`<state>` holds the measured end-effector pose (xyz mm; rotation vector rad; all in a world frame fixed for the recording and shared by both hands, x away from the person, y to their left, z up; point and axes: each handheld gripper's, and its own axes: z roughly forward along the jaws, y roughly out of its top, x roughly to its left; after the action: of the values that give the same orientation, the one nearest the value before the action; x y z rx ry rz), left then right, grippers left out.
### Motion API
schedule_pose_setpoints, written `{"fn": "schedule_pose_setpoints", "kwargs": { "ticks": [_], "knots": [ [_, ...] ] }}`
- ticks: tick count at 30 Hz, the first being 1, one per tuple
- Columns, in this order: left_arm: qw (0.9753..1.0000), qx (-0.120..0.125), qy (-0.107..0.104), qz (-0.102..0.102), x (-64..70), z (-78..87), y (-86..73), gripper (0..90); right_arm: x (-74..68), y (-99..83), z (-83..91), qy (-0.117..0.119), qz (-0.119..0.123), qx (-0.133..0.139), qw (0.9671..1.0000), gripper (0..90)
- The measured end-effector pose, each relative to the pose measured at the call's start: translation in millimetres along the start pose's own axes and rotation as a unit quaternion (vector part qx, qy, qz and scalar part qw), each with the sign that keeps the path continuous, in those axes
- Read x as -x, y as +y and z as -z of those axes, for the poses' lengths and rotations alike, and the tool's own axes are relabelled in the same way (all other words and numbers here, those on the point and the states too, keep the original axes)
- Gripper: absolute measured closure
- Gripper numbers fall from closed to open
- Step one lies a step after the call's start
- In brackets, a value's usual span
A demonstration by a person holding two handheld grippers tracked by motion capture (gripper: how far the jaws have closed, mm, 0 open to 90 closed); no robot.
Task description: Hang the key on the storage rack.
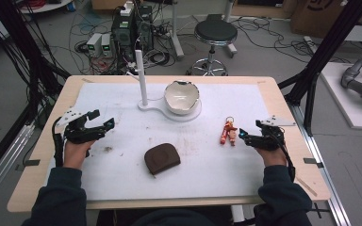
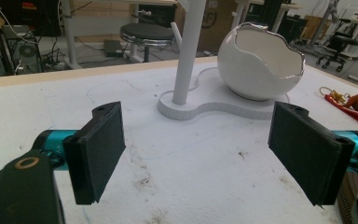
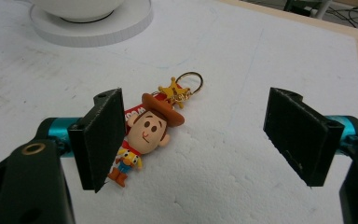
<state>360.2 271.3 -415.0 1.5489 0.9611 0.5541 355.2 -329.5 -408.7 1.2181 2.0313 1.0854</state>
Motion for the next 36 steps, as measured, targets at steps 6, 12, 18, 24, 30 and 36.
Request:
{"fn": "schedule_pose_setpoints", "kwargs": {
  "ticks": [6,12,18,24,30,36],
  "knots": [
    [1.0,-0.001,0.002,0.004,-0.9,-1.0,-0.7,18.4,0.8,0.1,-0.4,-0.001,-0.002,0.004,1.0,21.2],
    [1.0,-0.003,0.001,0.002,-0.5,-1.2,-0.7,18.4,-0.2,-0.1,-0.5,0.002,-0.006,0.004,1.0,21.2],
    [1.0,-0.001,0.0,0.005,-0.8,-0.4,-0.5,18.5,-8.7,2.4,-5.1,0.01,-0.003,0.001,0.9999,21.2],
    [1.0,-0.005,-0.003,0.003,0.8,-0.9,-0.5,18.5,-20.1,0.7,-17.3,0.019,-0.004,-0.034,0.9992,22.0],
    [0.9999,-0.016,-0.004,0.003,0.5,-3.4,-2.2,18.5,-28.2,-4.1,-43.6,0.008,0.013,-0.103,0.9945,25.6],
    [0.9997,-0.022,-0.005,0.003,0.8,-4.7,-3.1,18.5,-20.9,-6.9,-57.5,0.005,-0.009,-0.134,0.9909,30.5]
  ]
}}
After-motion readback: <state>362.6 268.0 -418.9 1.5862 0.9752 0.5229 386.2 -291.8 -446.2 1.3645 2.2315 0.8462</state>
